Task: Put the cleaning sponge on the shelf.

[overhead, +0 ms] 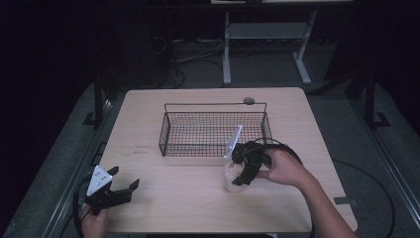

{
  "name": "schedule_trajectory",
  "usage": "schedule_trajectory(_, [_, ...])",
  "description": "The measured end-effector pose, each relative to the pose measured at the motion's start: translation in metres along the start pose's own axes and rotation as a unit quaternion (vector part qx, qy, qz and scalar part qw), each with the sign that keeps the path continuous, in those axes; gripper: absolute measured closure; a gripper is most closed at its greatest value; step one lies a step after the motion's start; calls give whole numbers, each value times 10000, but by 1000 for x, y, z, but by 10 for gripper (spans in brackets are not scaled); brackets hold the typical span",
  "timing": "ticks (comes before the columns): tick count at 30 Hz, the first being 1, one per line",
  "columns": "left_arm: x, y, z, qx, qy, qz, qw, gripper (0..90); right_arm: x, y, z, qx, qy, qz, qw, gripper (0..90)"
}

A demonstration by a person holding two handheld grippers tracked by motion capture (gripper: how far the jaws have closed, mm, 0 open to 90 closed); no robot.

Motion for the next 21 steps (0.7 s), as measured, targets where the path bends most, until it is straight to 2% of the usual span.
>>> schedule_trajectory(9, [0,0,0,6,6,3,10000,137,6,9,-17,106,64,-61,9999,285])
schedule_trajectory(21, [0,0,0,-1,-4,10,10000,137,14,14,-29,133,93,-106,9998,286])
Point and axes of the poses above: each handheld gripper's, and its own axes: y roughly backward along the jaws, z roughly out of its underside, x roughly to its right, the point moved 8 cm from there along -y, roughly forward along the jaws, and after that the axes turned 13 degrees about x, right-handed, at the moved point
